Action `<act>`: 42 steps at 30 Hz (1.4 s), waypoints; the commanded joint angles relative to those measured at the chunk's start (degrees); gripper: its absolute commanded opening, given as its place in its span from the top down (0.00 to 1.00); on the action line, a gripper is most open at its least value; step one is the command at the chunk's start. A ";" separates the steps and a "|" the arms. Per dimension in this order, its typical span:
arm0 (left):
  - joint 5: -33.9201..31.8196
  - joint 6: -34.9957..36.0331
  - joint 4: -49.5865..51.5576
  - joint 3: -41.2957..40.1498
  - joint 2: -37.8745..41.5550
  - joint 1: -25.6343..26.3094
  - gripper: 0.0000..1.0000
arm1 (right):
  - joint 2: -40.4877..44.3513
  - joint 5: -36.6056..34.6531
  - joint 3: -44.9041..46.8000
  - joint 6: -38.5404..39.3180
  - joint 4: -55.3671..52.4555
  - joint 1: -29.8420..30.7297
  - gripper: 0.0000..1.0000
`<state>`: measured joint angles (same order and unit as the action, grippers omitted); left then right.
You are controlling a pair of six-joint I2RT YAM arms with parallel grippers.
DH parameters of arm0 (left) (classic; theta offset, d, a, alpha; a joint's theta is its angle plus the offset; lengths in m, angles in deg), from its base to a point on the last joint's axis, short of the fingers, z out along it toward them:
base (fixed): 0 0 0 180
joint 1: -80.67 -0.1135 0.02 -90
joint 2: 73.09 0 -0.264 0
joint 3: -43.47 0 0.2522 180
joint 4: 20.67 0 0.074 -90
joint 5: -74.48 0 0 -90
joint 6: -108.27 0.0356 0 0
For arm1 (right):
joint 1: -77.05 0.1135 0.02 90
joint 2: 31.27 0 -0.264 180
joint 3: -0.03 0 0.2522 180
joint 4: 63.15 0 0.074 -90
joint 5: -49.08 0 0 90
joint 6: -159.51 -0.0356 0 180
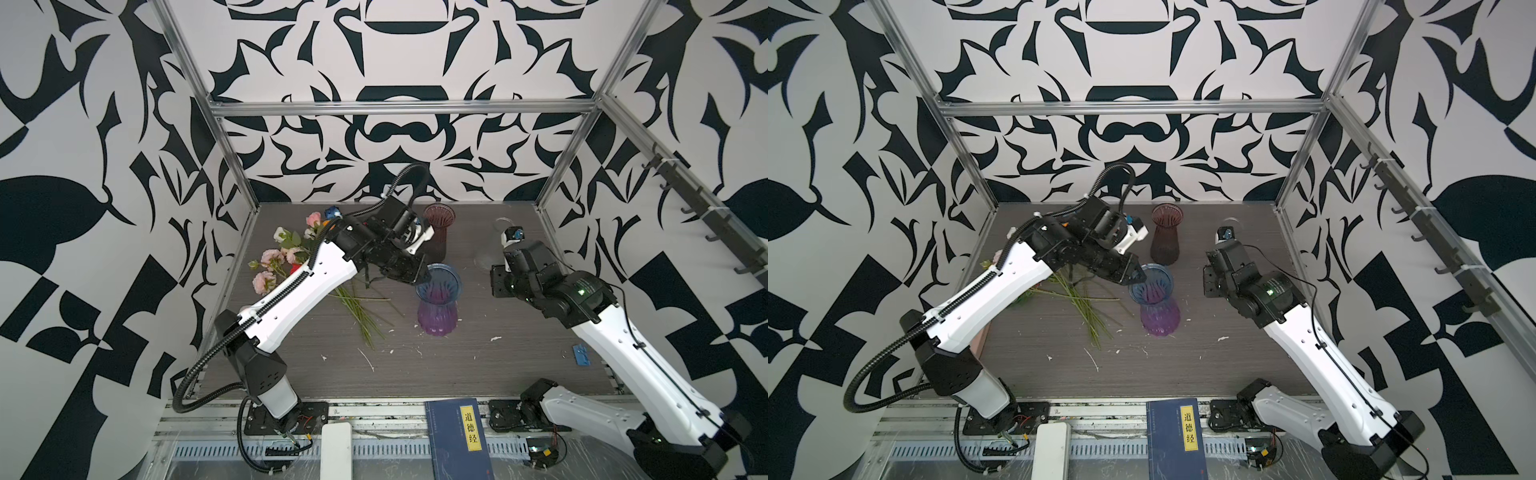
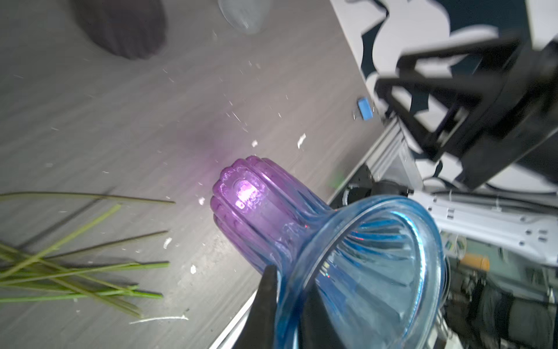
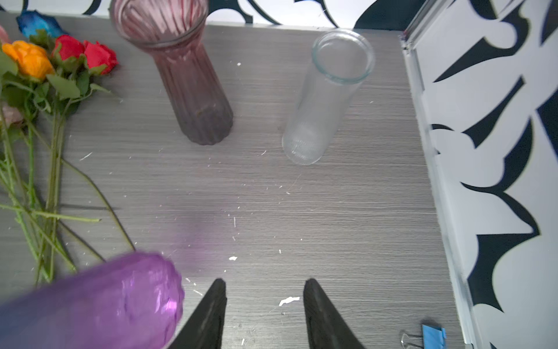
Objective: Arrange flowers in a vase
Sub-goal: Place the vase at the bottom-center of the table.
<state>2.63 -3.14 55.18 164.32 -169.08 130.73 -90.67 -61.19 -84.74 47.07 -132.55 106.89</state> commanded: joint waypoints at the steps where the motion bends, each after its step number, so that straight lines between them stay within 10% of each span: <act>1: -1.33 1.73 2.84 6.74 -2.77 3.57 1.00 | 1.28 -2.93 -2.51 -0.21 -2.26 -0.87 0.54; 7: -3.49 4.86 10.23 11.74 -7.85 6.36 1.00 | 2.24 -2.72 -2.17 -1.03 -2.81 -1.27 0.54; 26: -1.82 3.17 -8.82 -6.92 -2.98 6.19 1.00 | 1.73 1.60 -1.18 -1.47 -1.49 -1.29 0.54; 29: -1.72 3.37 -8.18 -6.18 -3.50 6.19 0.92 | 1.74 1.76 -1.16 -1.34 -1.62 -1.37 0.54; 34: -2.73 3.72 -6.96 -4.34 -3.26 6.19 0.46 | 1.83 1.76 -1.23 -1.09 -1.67 -1.36 0.54; 42: -6.43 4.55 -3.66 -2.86 0.47 4.61 0.38 | 0.97 3.75 -2.37 -0.86 -1.81 -1.34 0.54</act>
<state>-2.27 0.99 48.71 160.84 -172.62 136.50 -89.42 -58.41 -85.04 46.11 -134.91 105.65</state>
